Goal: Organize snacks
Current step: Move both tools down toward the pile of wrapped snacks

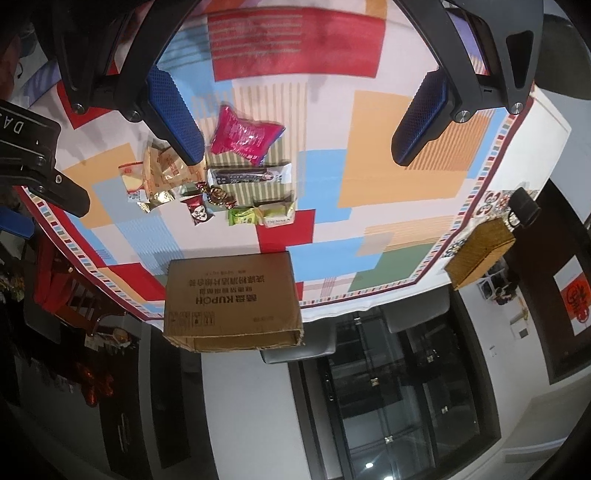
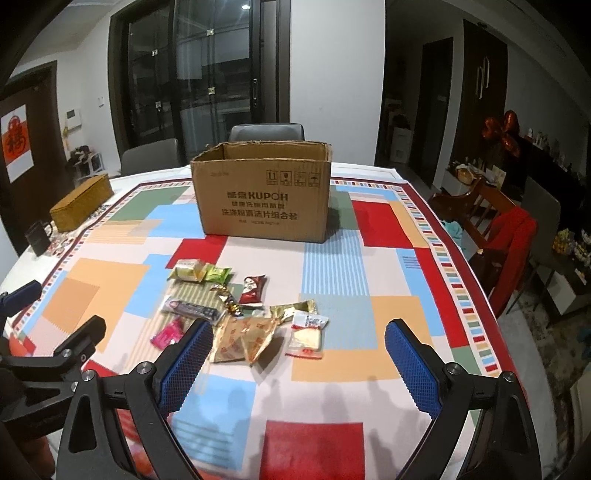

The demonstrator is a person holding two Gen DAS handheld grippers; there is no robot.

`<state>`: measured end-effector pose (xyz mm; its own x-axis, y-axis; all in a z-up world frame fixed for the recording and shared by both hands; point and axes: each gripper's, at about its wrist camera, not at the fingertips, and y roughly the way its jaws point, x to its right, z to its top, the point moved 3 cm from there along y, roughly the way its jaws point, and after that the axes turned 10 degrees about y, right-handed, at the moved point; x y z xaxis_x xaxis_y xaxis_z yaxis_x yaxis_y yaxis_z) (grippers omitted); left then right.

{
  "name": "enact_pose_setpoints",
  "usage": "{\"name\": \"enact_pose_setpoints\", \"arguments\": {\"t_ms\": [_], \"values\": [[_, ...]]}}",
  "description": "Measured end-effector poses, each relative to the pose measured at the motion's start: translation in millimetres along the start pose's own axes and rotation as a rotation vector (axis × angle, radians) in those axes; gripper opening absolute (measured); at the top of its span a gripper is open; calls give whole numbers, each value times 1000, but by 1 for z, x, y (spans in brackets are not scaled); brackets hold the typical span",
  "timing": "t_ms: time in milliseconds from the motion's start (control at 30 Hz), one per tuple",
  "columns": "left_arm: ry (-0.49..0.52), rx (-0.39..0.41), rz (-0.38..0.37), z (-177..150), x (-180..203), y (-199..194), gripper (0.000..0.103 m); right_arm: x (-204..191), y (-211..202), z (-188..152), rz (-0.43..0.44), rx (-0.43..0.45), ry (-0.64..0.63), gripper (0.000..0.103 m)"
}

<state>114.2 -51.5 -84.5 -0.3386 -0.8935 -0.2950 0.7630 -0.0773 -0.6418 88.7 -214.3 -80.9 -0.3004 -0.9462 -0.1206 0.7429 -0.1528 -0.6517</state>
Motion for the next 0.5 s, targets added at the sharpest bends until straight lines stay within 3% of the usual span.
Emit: {"name": "enact_pose_setpoints", "arguments": {"t_ms": [133,267,500], "values": [[23,-6,-17,1,7,19,103,3,16,2,-6,-12,-1,95],[29,-15,-36,0,12,36,103,5,34,1,-14,-41,-10,84],[51,-43,-55,-8,24,67,103,12,69,-5,-52,-98,-2,84]]}}
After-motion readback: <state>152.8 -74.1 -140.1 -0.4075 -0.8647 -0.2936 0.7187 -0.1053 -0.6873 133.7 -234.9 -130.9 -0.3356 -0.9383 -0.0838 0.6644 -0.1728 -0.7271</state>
